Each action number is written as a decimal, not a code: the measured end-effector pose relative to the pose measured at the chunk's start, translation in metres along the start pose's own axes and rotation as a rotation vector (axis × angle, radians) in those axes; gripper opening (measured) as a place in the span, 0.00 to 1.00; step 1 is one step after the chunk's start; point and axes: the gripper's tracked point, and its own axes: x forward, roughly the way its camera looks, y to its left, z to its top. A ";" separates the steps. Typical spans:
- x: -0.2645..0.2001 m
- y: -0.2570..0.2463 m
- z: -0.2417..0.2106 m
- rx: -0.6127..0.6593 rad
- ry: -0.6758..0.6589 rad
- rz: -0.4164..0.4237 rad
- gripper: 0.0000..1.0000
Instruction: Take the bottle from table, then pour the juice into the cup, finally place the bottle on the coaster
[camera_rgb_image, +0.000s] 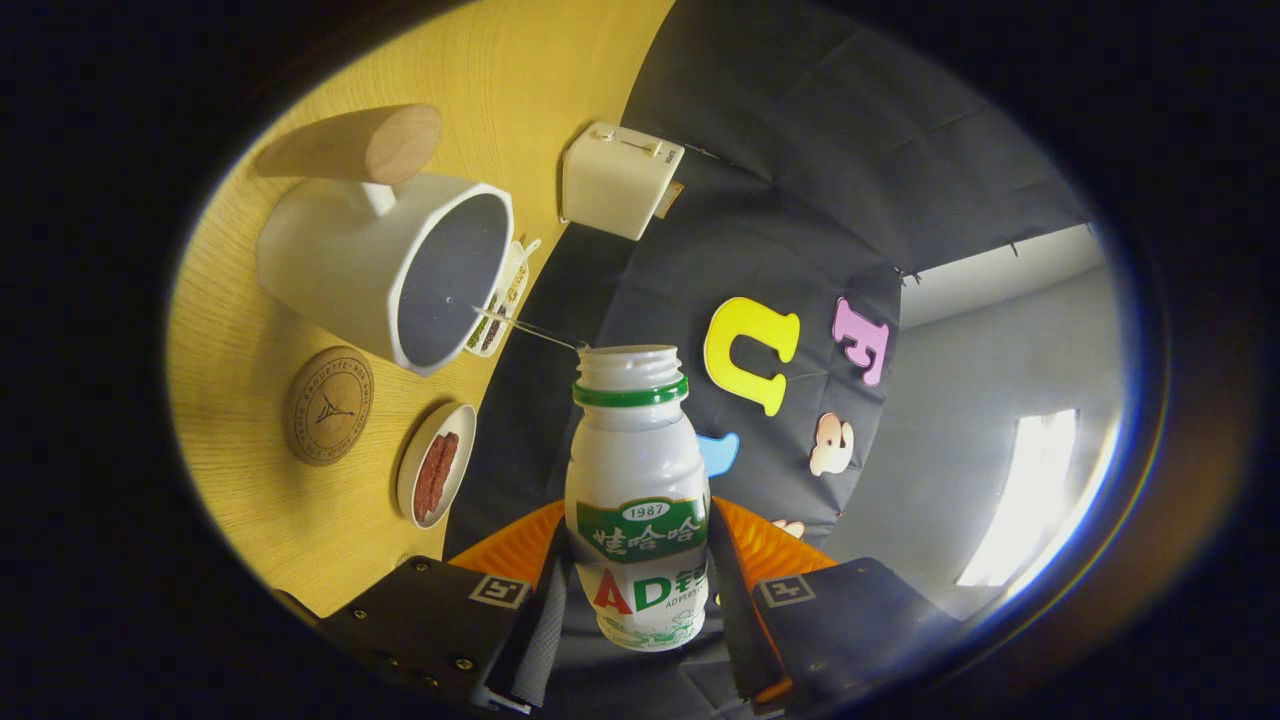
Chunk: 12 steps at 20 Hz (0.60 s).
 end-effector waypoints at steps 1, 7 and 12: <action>0.001 -0.001 0.001 -0.006 -0.003 -0.001 0.68; 0.000 -0.003 0.007 -0.046 -0.024 -0.010 0.68; -0.001 -0.004 0.013 -0.089 -0.041 -0.020 0.68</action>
